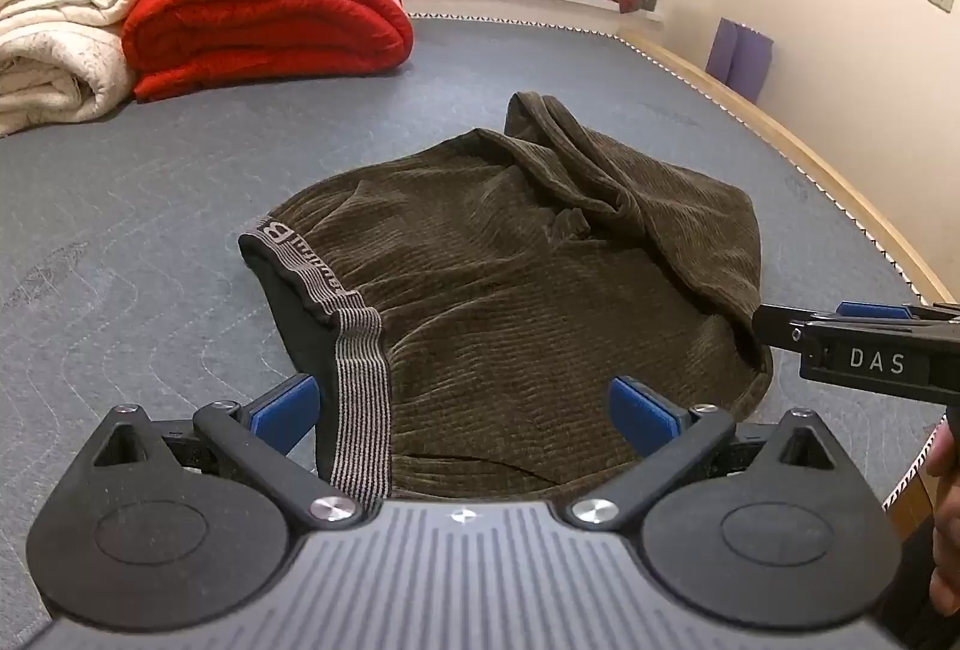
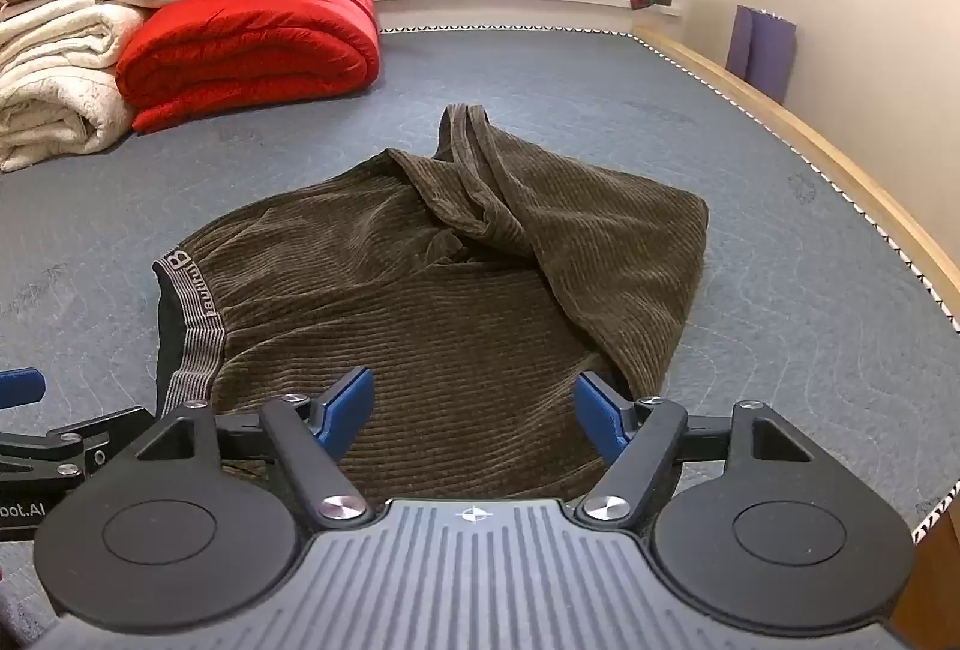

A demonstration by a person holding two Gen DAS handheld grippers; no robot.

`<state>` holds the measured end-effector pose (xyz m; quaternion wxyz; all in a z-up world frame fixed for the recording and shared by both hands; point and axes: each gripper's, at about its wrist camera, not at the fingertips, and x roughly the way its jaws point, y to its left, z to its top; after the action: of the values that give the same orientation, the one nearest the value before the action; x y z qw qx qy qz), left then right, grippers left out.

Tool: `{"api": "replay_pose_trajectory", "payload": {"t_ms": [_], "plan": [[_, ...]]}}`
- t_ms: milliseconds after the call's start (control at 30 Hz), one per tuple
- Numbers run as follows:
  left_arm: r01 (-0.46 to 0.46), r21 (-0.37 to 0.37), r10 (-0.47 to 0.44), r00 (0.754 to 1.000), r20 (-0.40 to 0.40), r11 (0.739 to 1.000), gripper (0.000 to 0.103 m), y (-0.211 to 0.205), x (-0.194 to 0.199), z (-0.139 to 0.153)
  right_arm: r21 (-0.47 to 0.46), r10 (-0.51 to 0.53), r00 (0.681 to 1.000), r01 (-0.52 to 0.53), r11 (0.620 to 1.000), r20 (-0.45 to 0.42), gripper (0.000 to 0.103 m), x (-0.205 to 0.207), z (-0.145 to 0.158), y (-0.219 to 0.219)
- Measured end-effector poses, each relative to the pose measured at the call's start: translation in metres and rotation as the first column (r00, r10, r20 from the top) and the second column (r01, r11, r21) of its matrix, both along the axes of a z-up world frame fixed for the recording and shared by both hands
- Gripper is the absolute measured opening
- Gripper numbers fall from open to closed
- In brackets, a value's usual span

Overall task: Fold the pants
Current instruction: 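Move the left gripper down to the grey striped waistband of the brown pants, then close the left gripper on the waistband and lift it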

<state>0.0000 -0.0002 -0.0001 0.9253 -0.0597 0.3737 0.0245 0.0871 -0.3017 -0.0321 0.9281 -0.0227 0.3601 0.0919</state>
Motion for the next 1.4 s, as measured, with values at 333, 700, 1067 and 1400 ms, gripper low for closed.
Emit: {"api": "replay_pose_trajectory", "payload": {"t_ms": [333, 700, 1067, 1400], "plan": [[0.001, 0.000, -0.001, 1.000, 0.002, 1.000, 0.103, -0.001, 0.001, -0.002, -0.002, 0.002, 1.000, -0.002, 1.000, -0.001, 0.070, 0.000, -0.001, 0.000], [0.012, -0.014, -0.012, 1.000, 0.004, 1.000, 0.103, 0.004, 0.001, -0.006, 0.001, 0.004, 1.000, -0.004, 1.000, 0.011, 0.050, -0.001, -0.001, 0.000], [0.048, -0.026, -0.047, 0.998, 0.036, 0.999, 0.103, 0.003, 0.002, -0.008, 0.011, 0.004, 0.999, -0.004, 1.000, 0.036, 0.041, -0.003, 0.003, -0.001], [0.215, -0.063, -0.219, 0.973, -0.074, 0.975, 0.005, 0.038, 0.028, 0.014, 0.044, -0.023, 0.997, 0.020, 0.999, 0.070, 0.026, -0.003, 0.007, -0.003]]}}
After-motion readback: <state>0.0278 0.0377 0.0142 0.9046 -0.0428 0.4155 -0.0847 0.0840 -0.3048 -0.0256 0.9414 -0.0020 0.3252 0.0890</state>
